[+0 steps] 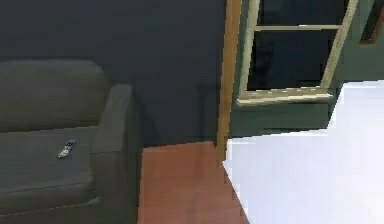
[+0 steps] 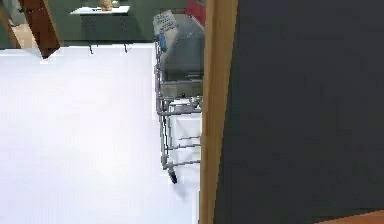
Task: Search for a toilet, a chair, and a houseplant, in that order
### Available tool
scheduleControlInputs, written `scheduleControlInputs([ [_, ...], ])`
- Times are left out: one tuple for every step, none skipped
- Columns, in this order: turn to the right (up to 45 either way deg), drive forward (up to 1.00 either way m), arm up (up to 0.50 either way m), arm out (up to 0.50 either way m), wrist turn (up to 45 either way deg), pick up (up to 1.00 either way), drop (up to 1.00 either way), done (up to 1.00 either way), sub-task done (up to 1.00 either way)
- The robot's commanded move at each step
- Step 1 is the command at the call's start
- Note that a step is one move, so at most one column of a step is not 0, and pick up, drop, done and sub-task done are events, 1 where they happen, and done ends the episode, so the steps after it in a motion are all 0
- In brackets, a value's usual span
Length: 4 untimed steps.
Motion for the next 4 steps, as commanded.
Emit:
scheduleControlInputs([
  [45.0,0.0,0.0,0.0,0.0,0.0,0.0,0.0,0.0],
  [0.0,0.4,0.0,0.0,0.0,0.0,0.0,0.0,0.0],
  [6.0,0.0,0.0,0.0,0.0,0.0,0.0,0.0,0.0],
  [0.0,0.65,0.0,0.0,0.0,0.0,0.0,0.0,0.0],
])
